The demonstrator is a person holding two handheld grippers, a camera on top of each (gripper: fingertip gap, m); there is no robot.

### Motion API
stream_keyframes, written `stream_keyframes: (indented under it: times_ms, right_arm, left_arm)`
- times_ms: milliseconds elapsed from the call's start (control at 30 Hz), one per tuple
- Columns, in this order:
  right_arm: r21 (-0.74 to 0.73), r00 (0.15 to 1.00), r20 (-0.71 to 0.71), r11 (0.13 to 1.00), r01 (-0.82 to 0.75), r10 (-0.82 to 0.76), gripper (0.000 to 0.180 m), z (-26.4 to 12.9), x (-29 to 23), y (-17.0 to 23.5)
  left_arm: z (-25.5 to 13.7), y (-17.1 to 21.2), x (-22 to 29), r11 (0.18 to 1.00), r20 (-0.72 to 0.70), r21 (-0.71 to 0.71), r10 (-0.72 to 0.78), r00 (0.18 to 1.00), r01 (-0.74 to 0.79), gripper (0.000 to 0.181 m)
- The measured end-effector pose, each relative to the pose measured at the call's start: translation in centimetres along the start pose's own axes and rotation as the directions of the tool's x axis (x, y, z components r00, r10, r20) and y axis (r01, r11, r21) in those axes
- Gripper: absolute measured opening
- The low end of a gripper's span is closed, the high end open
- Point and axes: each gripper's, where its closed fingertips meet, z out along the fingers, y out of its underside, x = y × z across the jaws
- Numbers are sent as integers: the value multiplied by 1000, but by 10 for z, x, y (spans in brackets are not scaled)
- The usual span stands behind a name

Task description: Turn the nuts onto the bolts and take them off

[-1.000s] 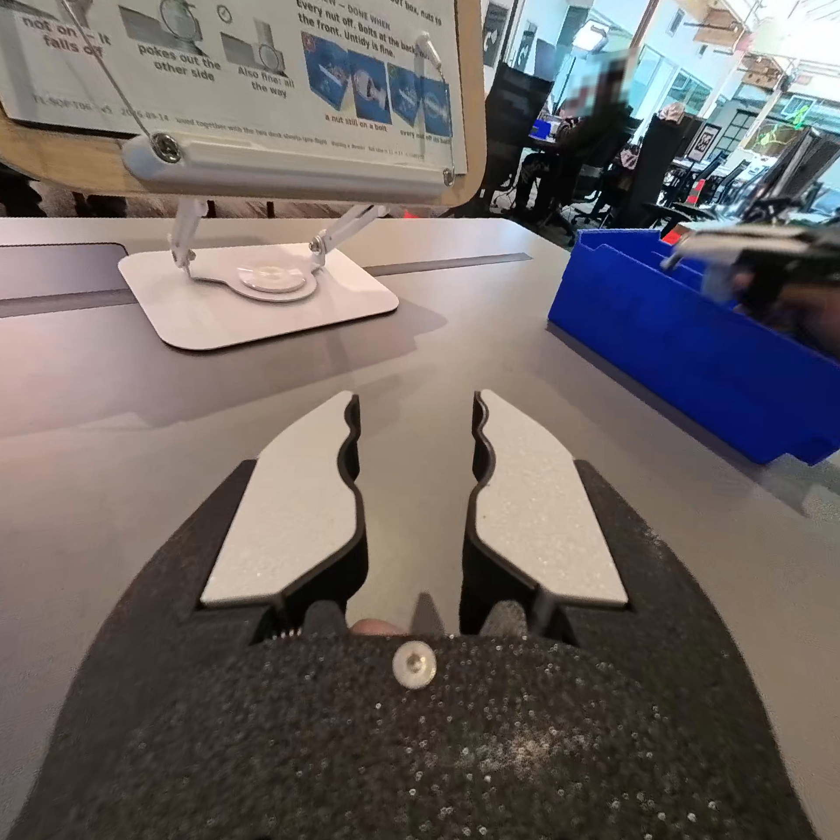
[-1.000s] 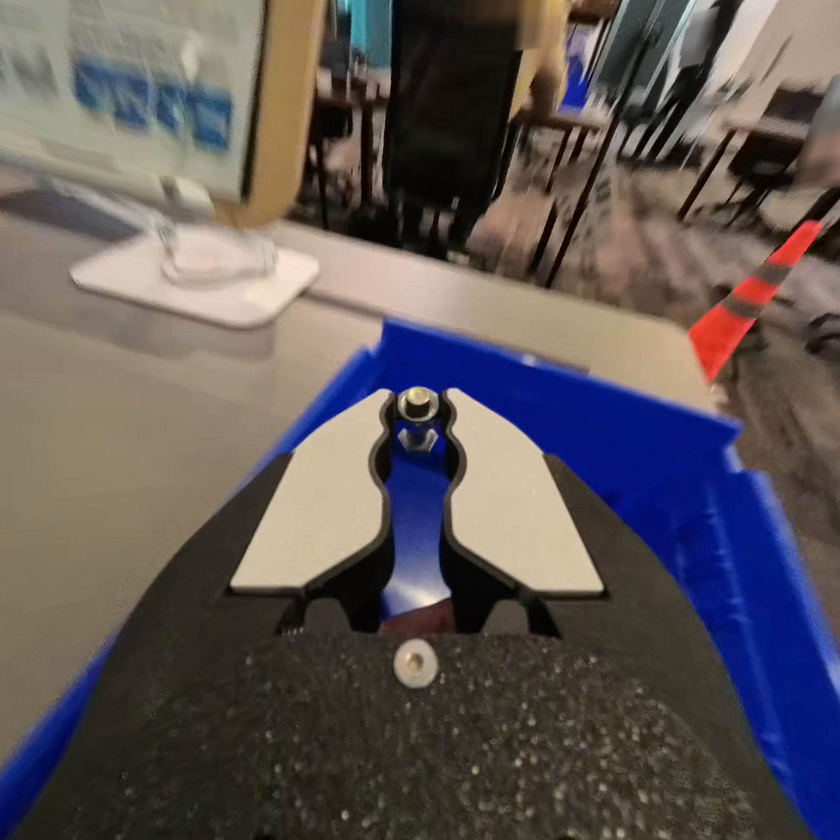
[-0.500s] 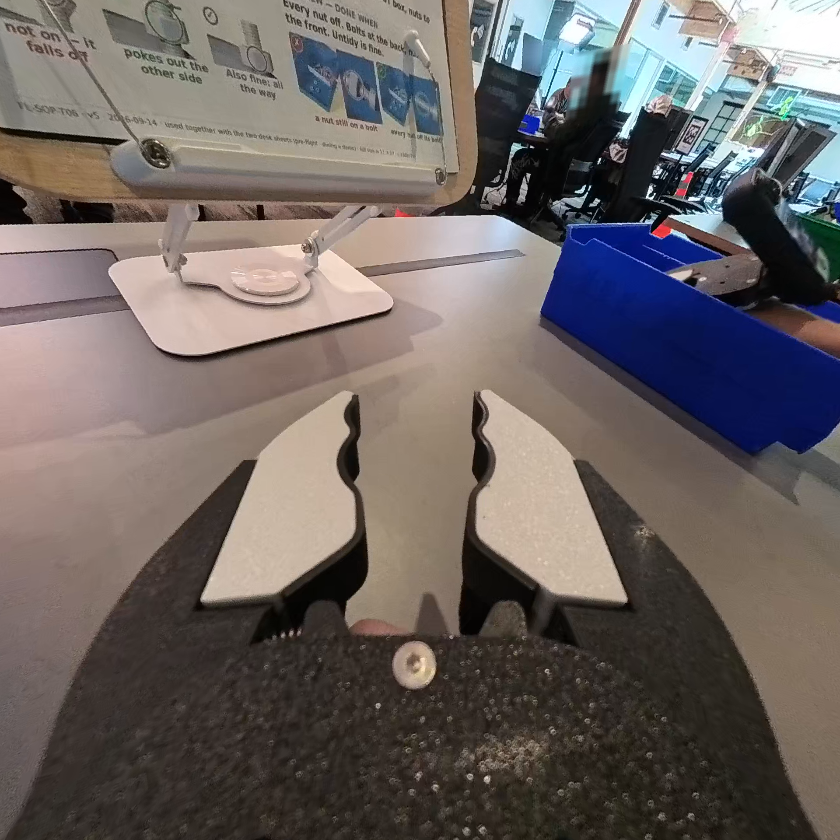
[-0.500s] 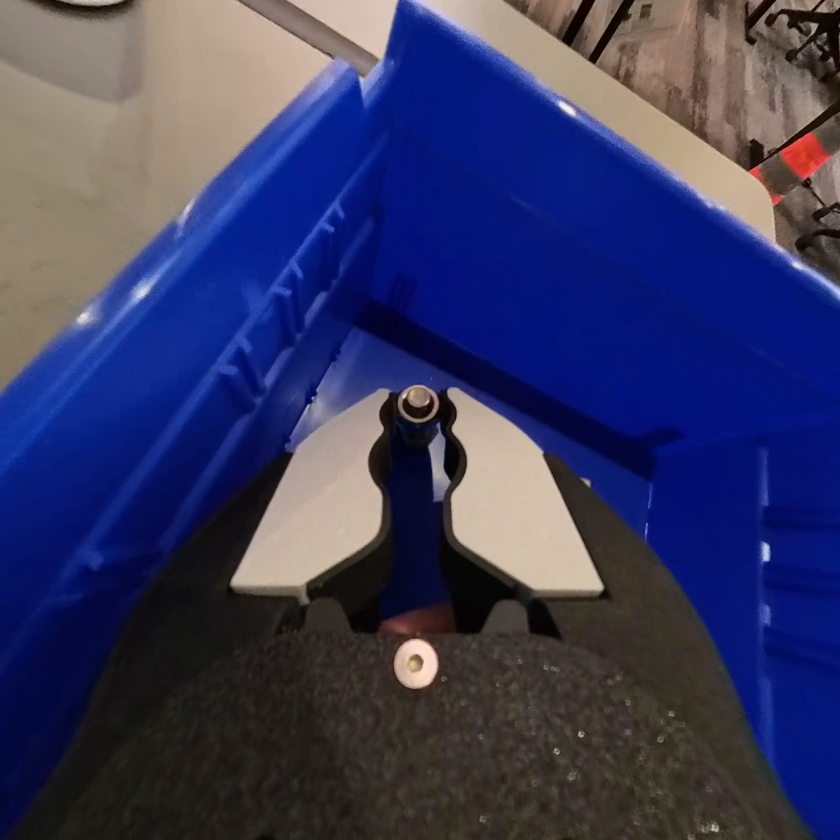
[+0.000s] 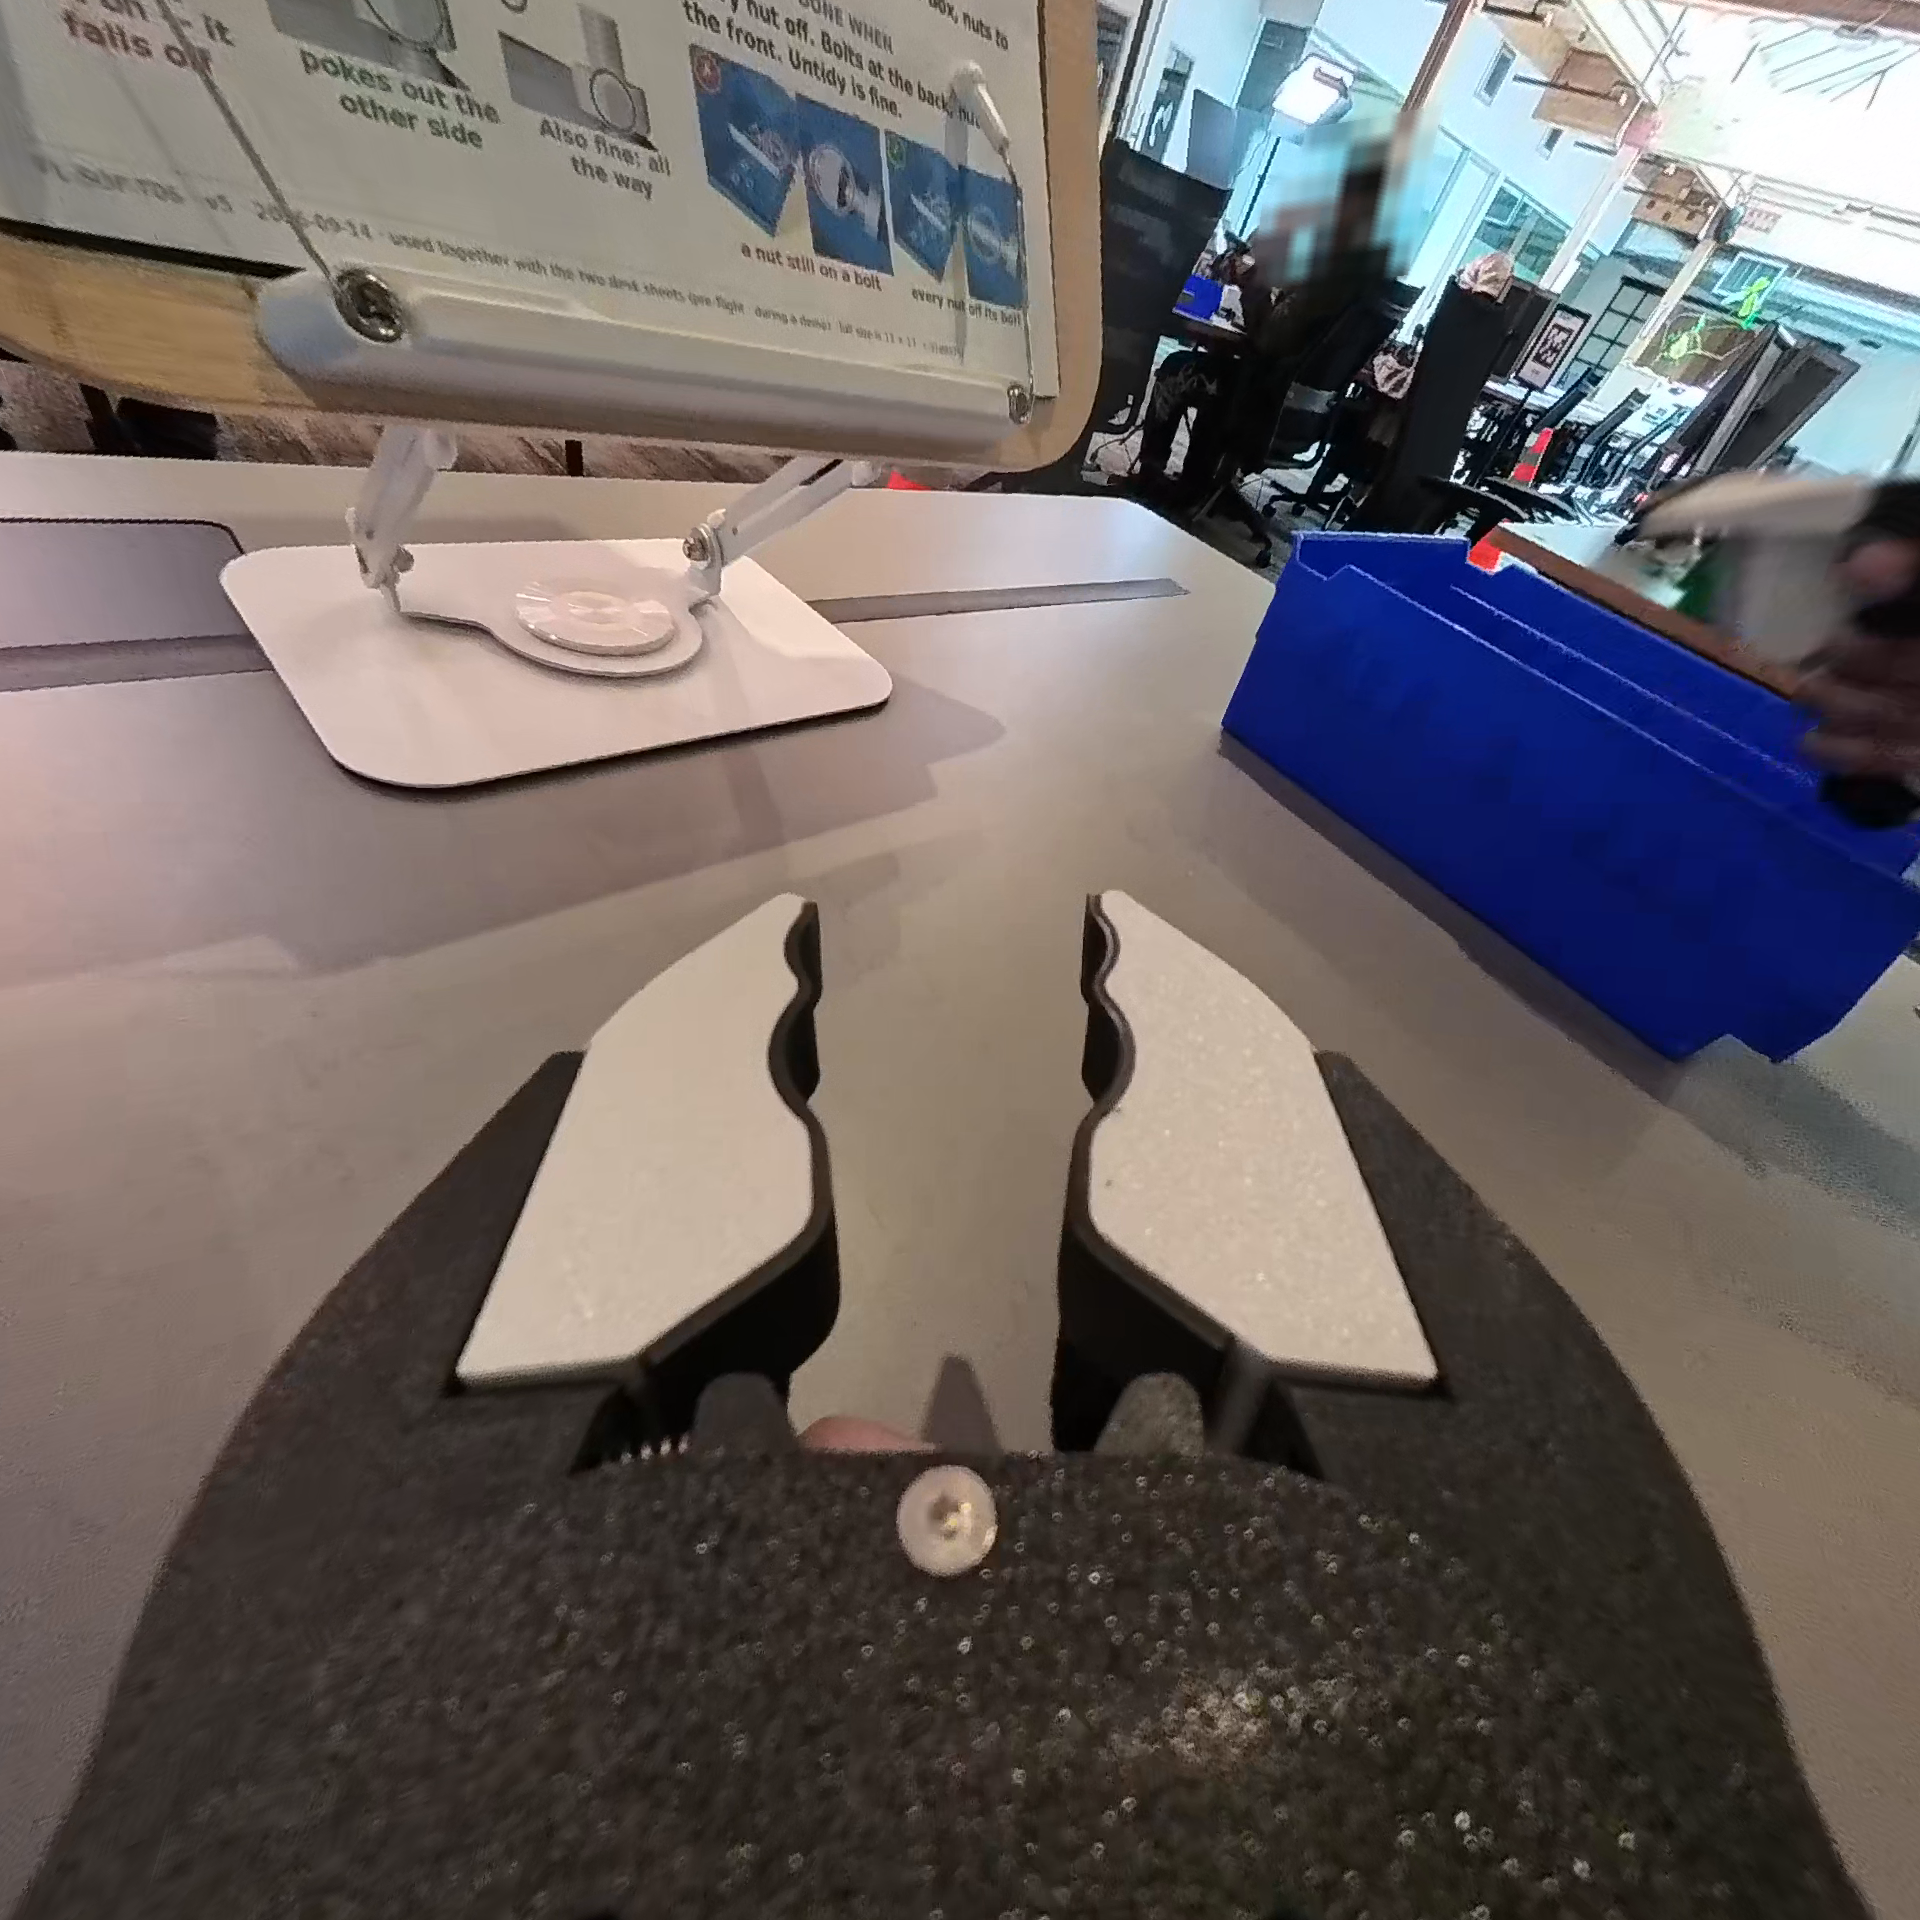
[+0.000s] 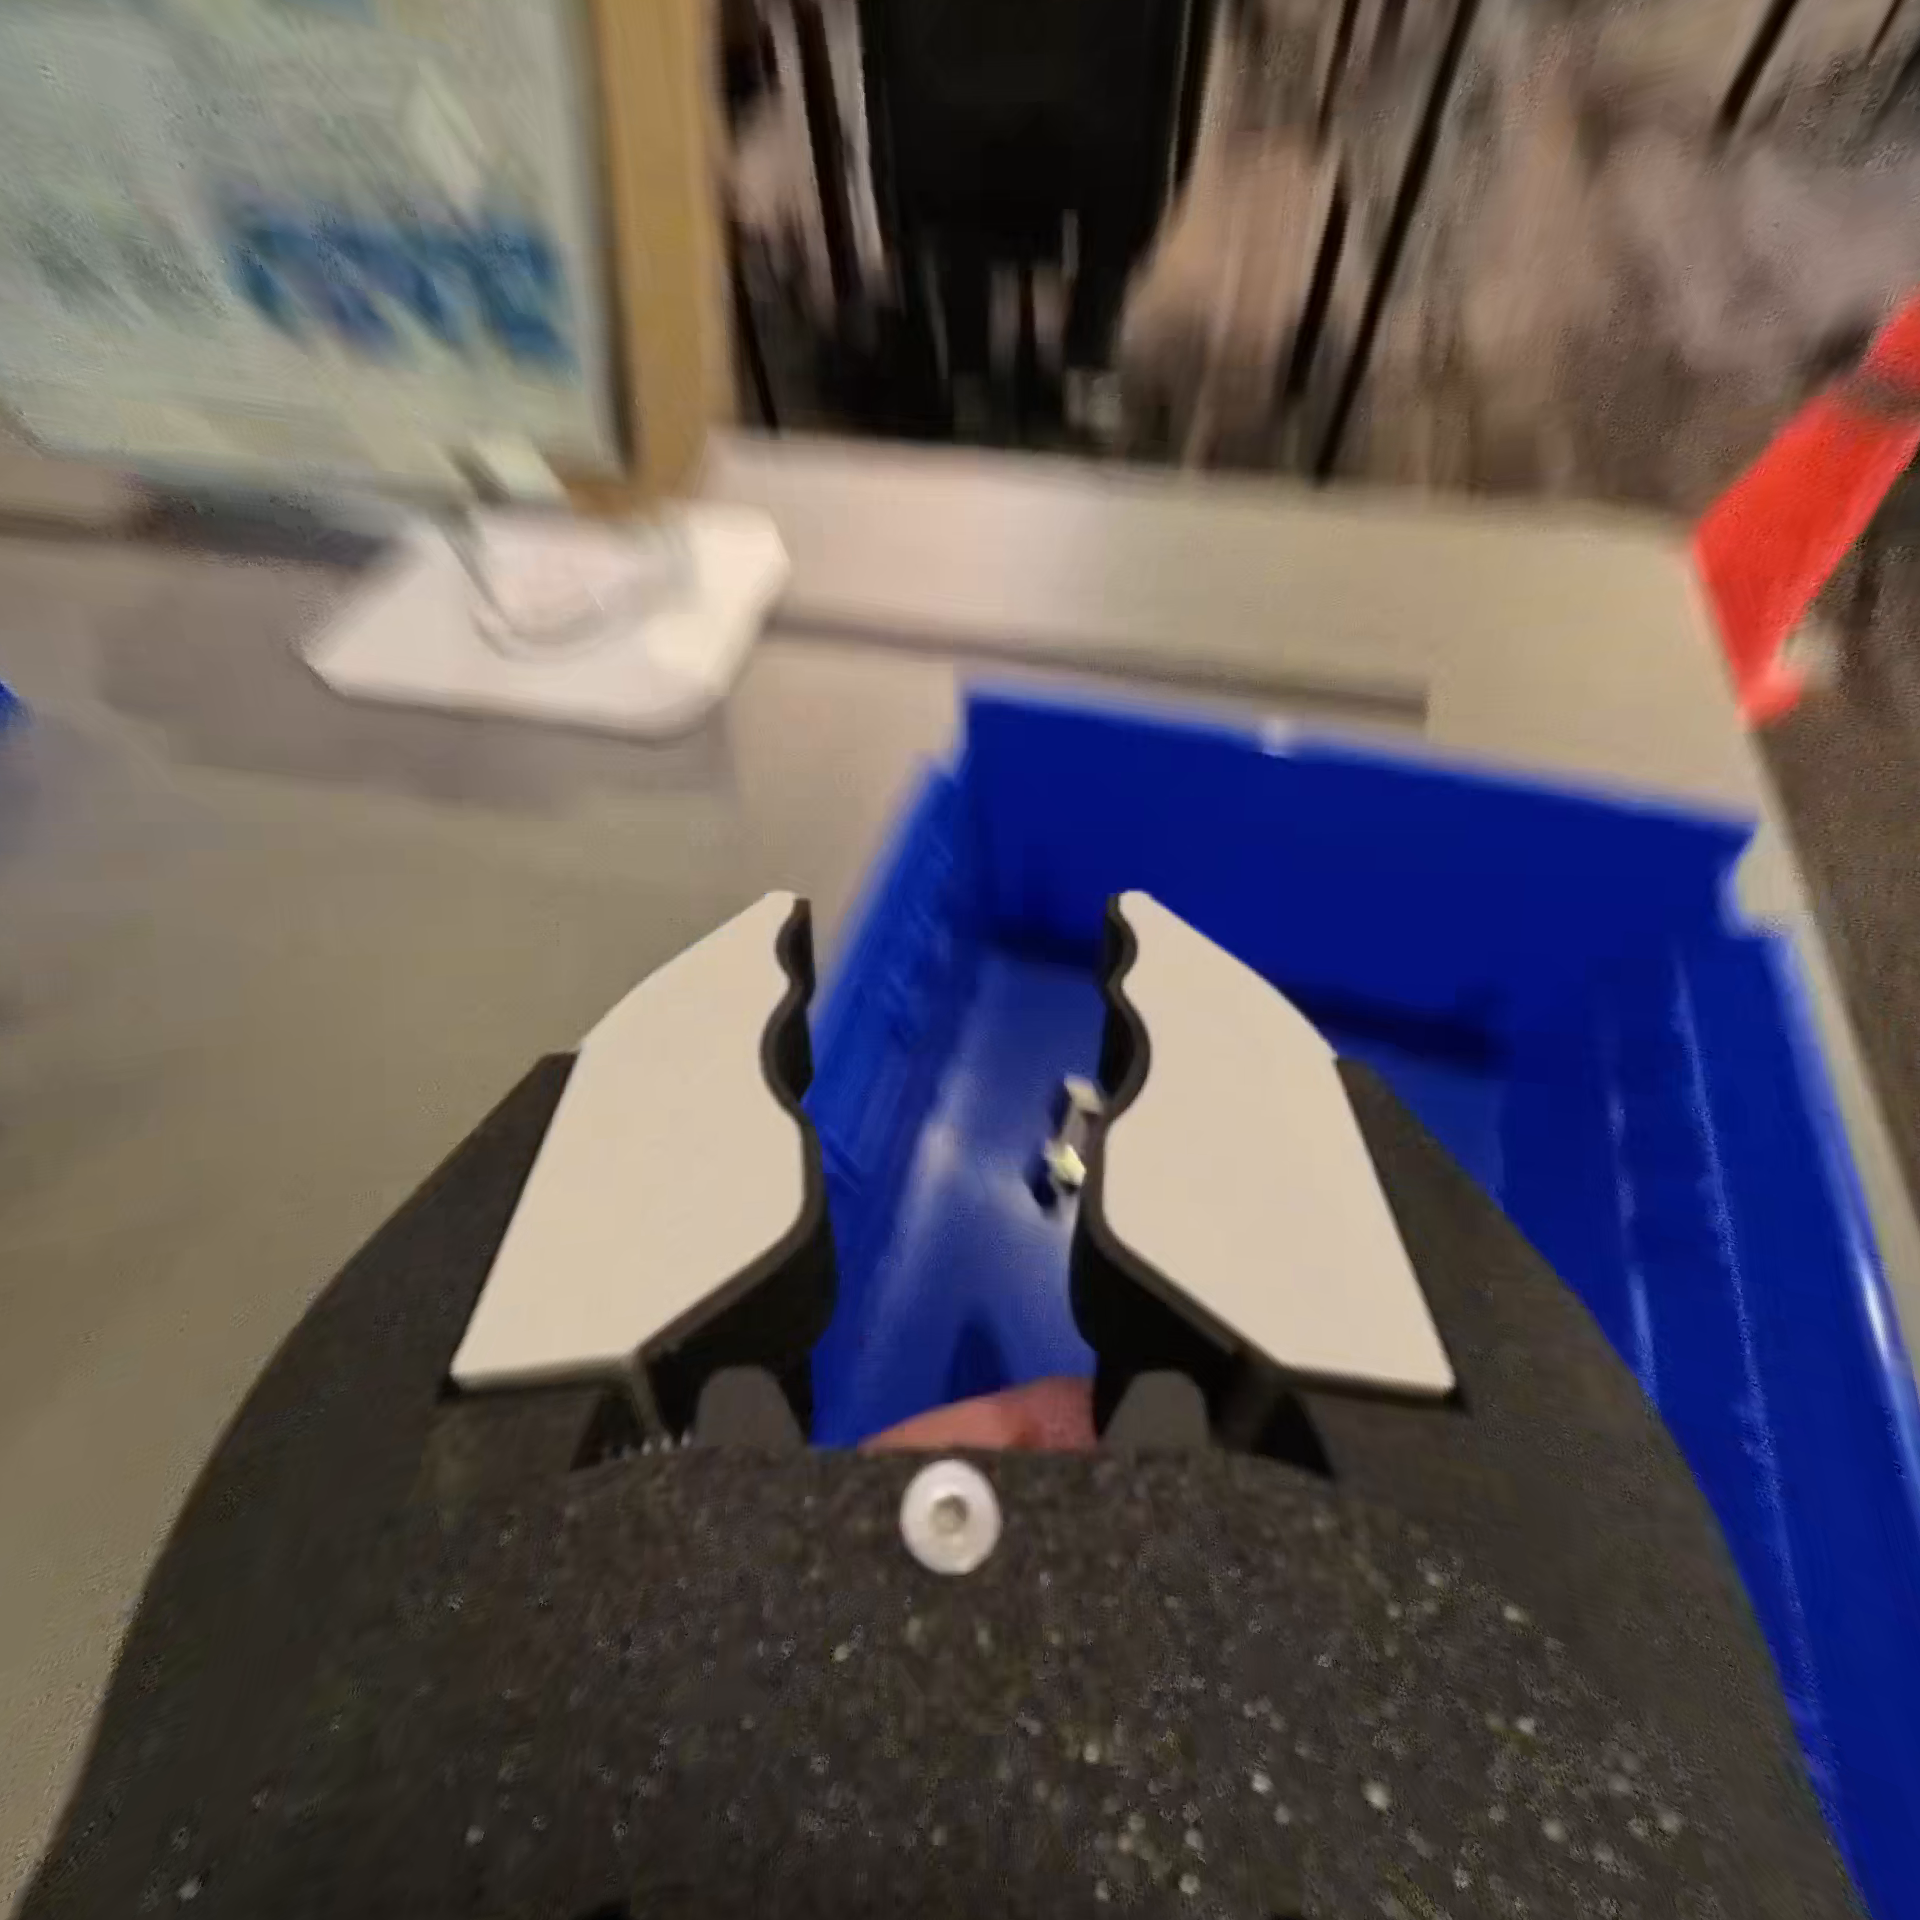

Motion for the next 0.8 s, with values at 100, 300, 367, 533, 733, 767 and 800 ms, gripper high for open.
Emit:
stream_keyframes:
  times_ms: [100, 300, 367, 533, 733, 767, 800]
  right_arm:
    - [263, 991, 103, 963, 52, -82, 52, -28, -84, -44]
    - [315, 926, 290, 937, 147, -243, 59, 1, -231, 20]
    - [337, 933, 265, 930, 148, -244, 56, 10, -233, 33]
    - [254, 937, 311, 964, 76, -156, 57, 22, -223, 53]
    - [269, 935, 295, 956, 116, -196, 56, 21, -225, 54]
    - [266, 935, 297, 957, 115, -195, 56, 21, -225, 54]
    - [263, 933, 308, 959, 107, -188, 56, 21, -226, 55]
  left_arm:
    - [-1, -1, -3, 1000, 39, 4, 30, 999, -30, 48]
    - [2, 8, -4, 997, 65, -56, 64, 996, -60, 56]
    - [3, 11, -3, 996, 59, -79, 48, 997, -43, 61]
    - [8, 21, -2, 991, 44, -130, 20, 999, -14, 69]
    - [-3, 12, 17, 989, -24, -147, -18, 1000, 14, 67]
    - [-16, 1, 30, 990, -76, -136, -33, 997, 22, 65]
    - [-34, -14, 41, 992, -120, -125, -14, 993, -2, 65]
